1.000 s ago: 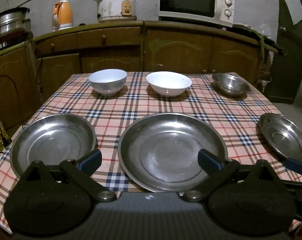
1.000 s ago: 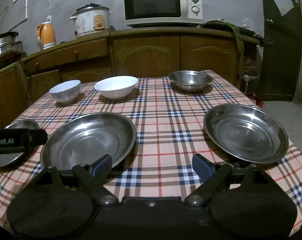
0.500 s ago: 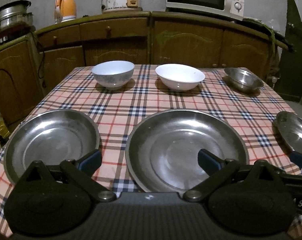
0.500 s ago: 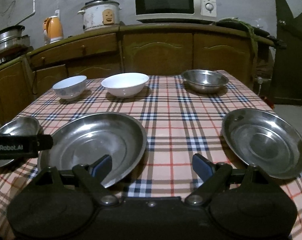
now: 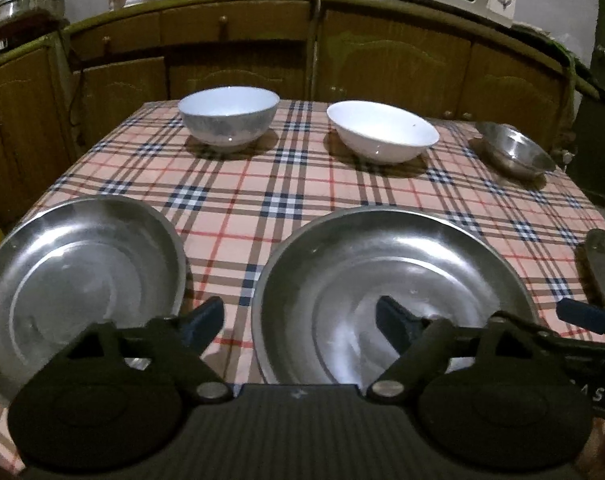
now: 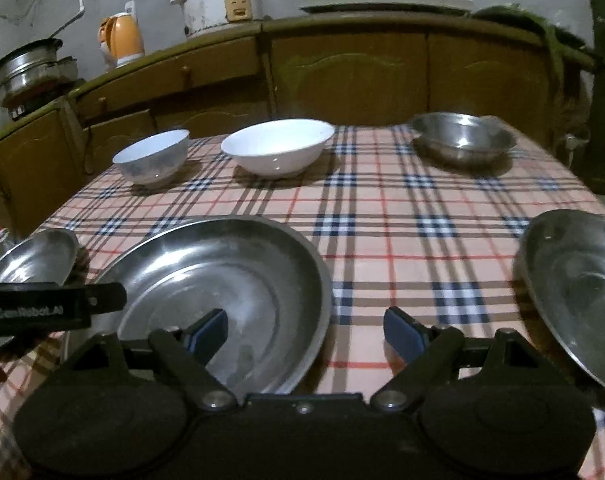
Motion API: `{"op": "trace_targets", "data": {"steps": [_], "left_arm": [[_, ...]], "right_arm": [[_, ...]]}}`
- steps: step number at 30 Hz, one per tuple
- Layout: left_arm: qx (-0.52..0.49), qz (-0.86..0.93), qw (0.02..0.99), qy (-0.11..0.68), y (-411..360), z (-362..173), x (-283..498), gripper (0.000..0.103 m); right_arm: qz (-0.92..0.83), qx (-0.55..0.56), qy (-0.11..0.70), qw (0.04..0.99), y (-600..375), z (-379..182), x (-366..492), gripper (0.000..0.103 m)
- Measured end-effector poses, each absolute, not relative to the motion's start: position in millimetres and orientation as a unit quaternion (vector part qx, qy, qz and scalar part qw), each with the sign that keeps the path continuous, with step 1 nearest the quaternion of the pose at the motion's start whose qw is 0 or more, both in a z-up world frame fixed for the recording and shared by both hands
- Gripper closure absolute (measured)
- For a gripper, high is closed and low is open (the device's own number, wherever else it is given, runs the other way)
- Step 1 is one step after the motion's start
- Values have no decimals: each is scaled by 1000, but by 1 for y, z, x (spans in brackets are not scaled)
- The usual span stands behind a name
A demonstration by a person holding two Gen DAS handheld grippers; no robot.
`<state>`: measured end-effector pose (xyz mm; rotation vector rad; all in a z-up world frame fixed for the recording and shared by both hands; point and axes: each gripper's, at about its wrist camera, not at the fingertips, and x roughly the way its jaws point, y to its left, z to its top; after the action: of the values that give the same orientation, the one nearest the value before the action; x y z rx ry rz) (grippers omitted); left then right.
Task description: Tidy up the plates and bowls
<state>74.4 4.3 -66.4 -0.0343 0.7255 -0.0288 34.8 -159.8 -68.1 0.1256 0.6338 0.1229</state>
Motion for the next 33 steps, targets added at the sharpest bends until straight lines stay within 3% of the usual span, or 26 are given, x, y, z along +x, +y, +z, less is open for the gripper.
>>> {"op": "trace_targets", "data": {"steps": [1,2,4,7,9,12,33], "left_arm": [[-20,-20,933,360,5,-69,78,38],[-23,-23,931,365,6,-71,80,41],[-19,-17,929,370,6,-75,85,63],[-28,-5,927,375,12,-80,89,77],[-31,-2,926,376,14,-80,89,82],[-35,-11,925,377,12,-77,87,88],[-18,-65,947,313,-41,-16,57,88]], "right_arm": [[66,60,318,944,-159,-70,40,11],[70,61,324,941,-158,-73,43,18],[81,67,335,936,-156,-77,50,34],[67,70,333,938,-157,-78,53,52],[56,82,333,938,-164,-78,53,71],[47,95,333,937,-175,-76,50,74],[0,81,260,962,-224,-12,-13,74]]}}
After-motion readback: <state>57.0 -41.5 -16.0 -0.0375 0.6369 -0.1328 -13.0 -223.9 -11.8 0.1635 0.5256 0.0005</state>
